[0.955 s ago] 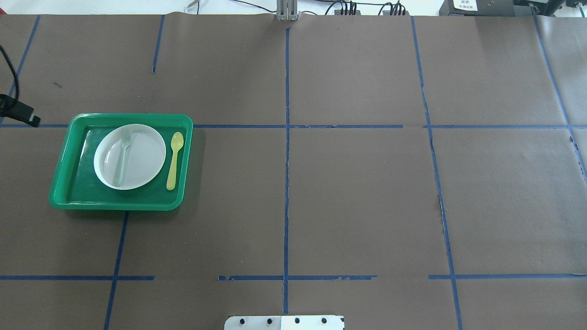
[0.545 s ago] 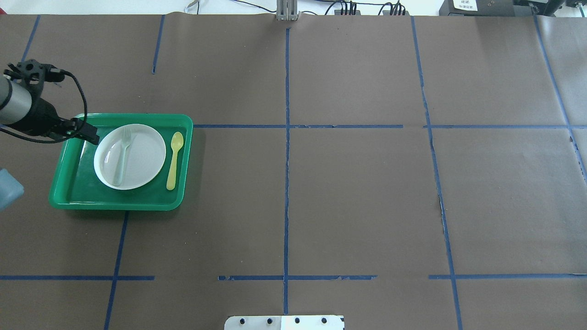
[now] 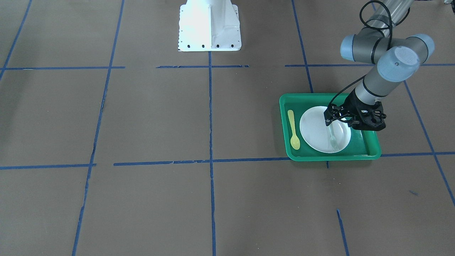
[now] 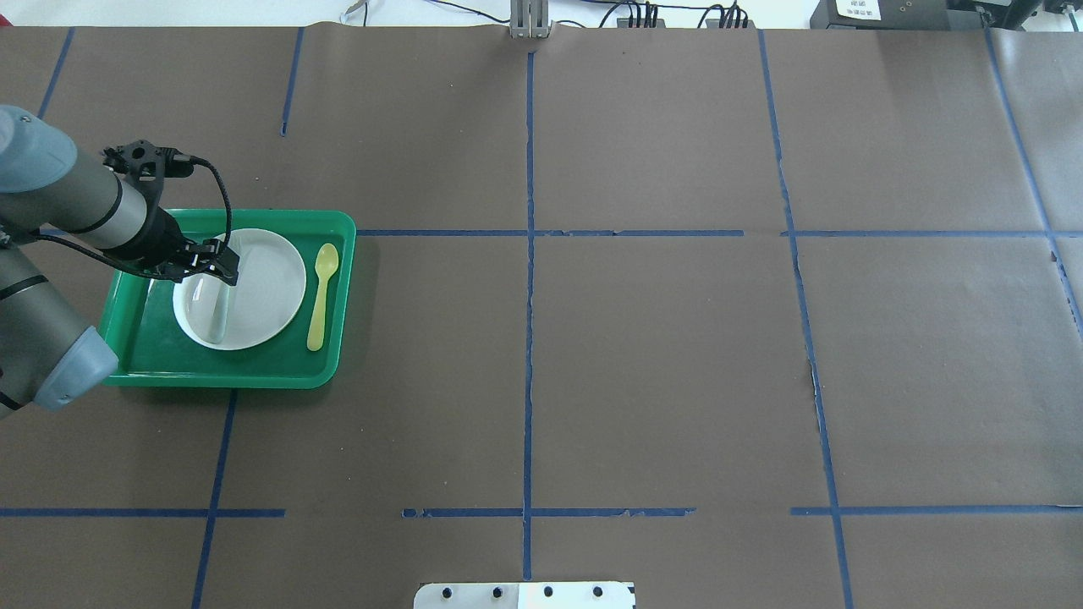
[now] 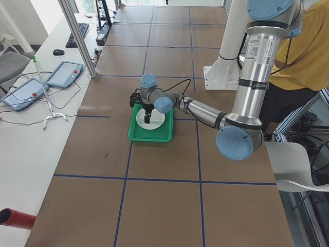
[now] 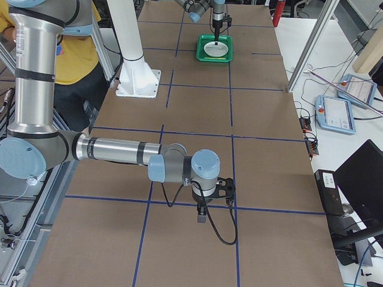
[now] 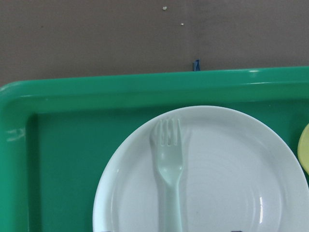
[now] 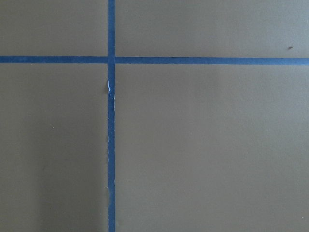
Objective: Place fork
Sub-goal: 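Move the left gripper over the white fork lying on the plate, then lower the left gripper and close it on the white fork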
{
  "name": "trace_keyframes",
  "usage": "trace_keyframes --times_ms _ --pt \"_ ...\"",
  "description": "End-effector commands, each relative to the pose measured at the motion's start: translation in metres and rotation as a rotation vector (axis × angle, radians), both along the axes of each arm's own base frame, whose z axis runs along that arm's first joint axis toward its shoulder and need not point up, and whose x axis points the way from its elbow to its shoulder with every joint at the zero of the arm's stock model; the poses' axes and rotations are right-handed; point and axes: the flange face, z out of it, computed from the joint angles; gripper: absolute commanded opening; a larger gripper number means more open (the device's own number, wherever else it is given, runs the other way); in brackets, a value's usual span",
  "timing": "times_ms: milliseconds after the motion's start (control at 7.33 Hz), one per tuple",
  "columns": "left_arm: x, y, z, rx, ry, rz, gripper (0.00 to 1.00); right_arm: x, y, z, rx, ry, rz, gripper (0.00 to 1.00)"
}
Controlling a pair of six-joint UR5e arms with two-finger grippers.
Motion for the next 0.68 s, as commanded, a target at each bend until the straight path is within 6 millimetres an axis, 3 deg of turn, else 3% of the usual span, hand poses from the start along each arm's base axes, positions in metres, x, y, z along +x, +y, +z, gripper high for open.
trace_keyframes --times_ms 0,273,545 --pt "0.025 0.002 0.004 -0.014 -0.009 0.03 0.66 0.0 0.0 0.0 0.001 0.0 0.0 1.0" --pt "0.03 0.002 0.016 -0.026 -0.026 0.039 0.64 0.0 0.0 0.0 -0.001 0.002 0.0 1.0" --pt "0.03 0.002 0.018 -0.024 -0.028 0.043 0.52 0.0 0.0 0.0 -0.001 0.0 0.0 1.0"
